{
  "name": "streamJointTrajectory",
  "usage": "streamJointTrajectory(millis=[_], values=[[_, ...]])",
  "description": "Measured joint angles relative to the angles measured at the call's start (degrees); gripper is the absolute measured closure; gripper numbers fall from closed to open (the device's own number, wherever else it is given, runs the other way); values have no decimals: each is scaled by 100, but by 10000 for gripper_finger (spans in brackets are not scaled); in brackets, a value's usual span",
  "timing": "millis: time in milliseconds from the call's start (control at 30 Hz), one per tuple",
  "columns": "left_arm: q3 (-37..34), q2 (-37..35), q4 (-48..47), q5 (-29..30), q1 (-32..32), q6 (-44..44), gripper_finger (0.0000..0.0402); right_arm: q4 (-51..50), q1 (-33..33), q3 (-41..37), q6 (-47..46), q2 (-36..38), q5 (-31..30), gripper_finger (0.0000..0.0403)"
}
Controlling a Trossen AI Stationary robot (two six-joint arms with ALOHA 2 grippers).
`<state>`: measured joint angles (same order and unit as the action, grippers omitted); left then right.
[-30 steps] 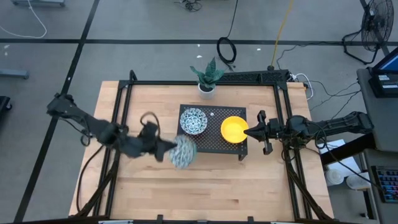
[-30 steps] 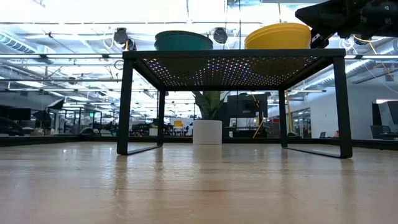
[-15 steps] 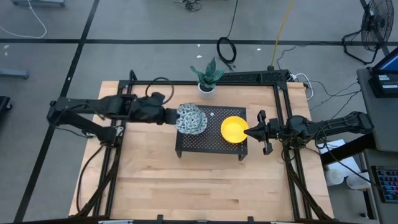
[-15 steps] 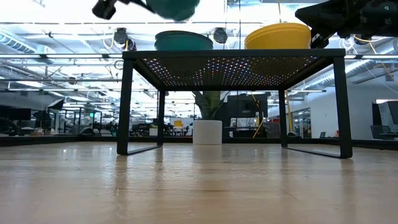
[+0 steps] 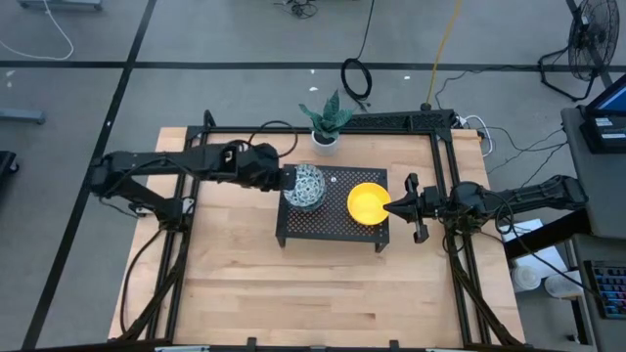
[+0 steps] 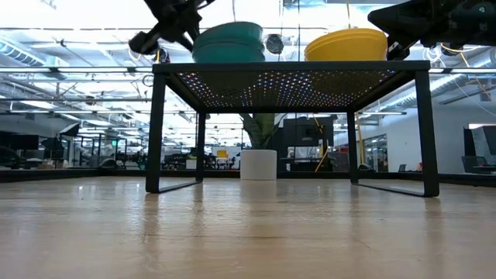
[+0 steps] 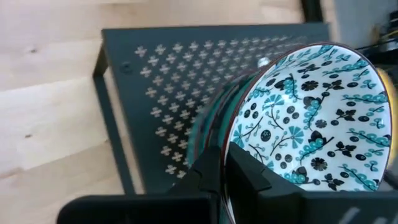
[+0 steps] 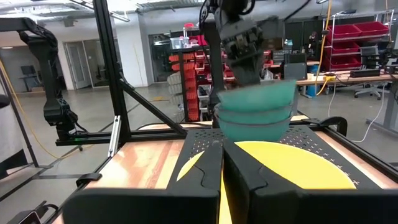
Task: Pick & Place Mini bowls
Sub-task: Stack the blue patterned bowl on the blue patterned bowls on the shelf
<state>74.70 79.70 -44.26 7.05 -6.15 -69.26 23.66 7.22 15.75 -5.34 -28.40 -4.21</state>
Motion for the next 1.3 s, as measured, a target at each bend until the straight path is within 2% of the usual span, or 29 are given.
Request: streamJointTrajectory(millis=[267, 533, 1300], values=[[28, 303, 46, -434, -38, 1, 385, -3, 0, 0, 1, 0, 0, 403], [-2, 183, 401, -738, -33, 294, 365, -7, -2, 0, 0, -1, 2, 403], [0, -211, 465, -852, -122, 419, 355, -35, 0, 0, 0, 0, -2, 403]])
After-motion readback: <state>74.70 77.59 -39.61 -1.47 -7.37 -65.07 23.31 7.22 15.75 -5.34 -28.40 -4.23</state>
